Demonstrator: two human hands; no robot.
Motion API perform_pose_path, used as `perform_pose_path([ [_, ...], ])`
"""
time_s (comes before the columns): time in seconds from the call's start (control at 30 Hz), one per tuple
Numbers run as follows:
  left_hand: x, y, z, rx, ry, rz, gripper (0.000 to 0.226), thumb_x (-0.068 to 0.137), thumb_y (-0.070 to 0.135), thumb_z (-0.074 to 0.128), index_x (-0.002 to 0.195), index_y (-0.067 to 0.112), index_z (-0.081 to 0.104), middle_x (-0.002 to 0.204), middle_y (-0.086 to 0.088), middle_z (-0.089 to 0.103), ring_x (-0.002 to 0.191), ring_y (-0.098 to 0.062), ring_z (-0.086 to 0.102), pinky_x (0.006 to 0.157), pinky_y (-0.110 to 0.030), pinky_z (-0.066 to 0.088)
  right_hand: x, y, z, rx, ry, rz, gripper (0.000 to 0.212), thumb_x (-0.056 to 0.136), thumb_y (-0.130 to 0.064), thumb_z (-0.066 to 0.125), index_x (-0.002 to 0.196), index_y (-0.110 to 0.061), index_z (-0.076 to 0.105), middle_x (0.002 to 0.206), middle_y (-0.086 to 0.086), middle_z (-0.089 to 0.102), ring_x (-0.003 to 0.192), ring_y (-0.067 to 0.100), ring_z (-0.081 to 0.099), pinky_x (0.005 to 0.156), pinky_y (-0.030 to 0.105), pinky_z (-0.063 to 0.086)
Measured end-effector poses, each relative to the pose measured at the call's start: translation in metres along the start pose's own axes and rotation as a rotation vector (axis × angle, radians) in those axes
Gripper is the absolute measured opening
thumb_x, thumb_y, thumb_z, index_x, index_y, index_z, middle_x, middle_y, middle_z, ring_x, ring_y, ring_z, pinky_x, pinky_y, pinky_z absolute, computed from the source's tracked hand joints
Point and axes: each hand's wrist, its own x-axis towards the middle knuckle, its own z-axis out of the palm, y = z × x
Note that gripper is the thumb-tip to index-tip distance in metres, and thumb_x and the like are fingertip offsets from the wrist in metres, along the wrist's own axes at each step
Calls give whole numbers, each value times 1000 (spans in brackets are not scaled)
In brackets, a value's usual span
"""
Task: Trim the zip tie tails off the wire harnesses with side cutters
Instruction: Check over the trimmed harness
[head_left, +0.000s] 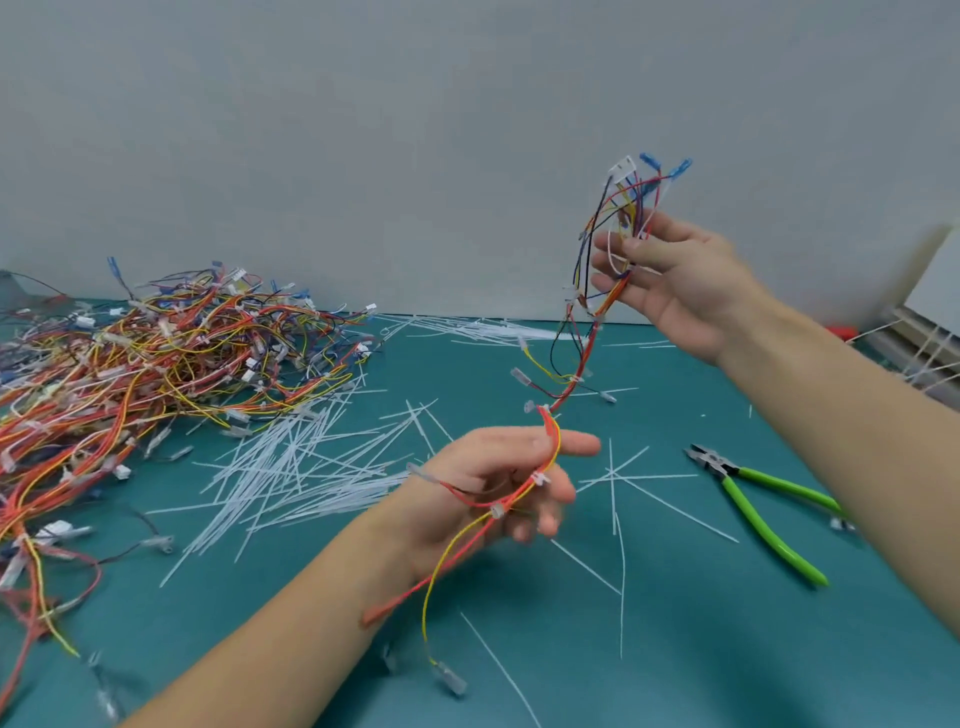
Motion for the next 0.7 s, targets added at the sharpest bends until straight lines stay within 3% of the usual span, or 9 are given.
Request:
perform_pose_path([
  [0.1, -3, -2, 1, 181, -115, -76, 34, 93, 30, 60, 121, 16, 74, 74, -1, 71, 56, -14, 64, 47, -21, 47, -10, -12, 2, 95, -113, -11, 20, 104, 1, 51, 119, -7, 62, 100, 8, 76, 97, 24, 74, 91, 36, 61],
  [0.23, -6, -5, 3, 265, -220, -213, 31, 99, 23, 58, 125, 12, 70, 83, -7, 75, 58, -15, 69, 47, -21, 52, -31, -22, 0, 150, -250, 27, 34, 98, -4, 53, 132, -5, 59, 115, 10, 70, 111, 27, 71, 104, 41, 56],
  [0.37, -8, 0, 6, 406, -315, -287, 32, 103, 23, 55, 130, 13, 67, 87, -6, 76, 55, -12, 67, 48, -21, 50, -53, -18, -3, 131, -322, 108, 37, 90, -8, 56, 126, -2, 64, 108, 9, 72, 102, 24, 72, 94, 39, 61],
  [0.53, -13, 3, 12, 494, -310, -315, 32, 102, 22, 53, 130, 13, 67, 86, -5, 74, 52, -12, 61, 47, -27, 39, -66, -16, -3, 159, -322, 204, 29, 87, -6, 59, 114, -7, 68, 103, 9, 71, 104, 27, 70, 99, 44, 59],
  [0.7, -13, 3, 15, 570, -288, -325, 30, 103, 22, 53, 128, 15, 68, 89, -3, 75, 50, -10, 59, 45, -22, 40, -72, -15, -4, 205, -323, 245, 22, 85, -5, 58, 104, -10, 69, 93, 7, 69, 95, 25, 70, 97, 47, 60],
])
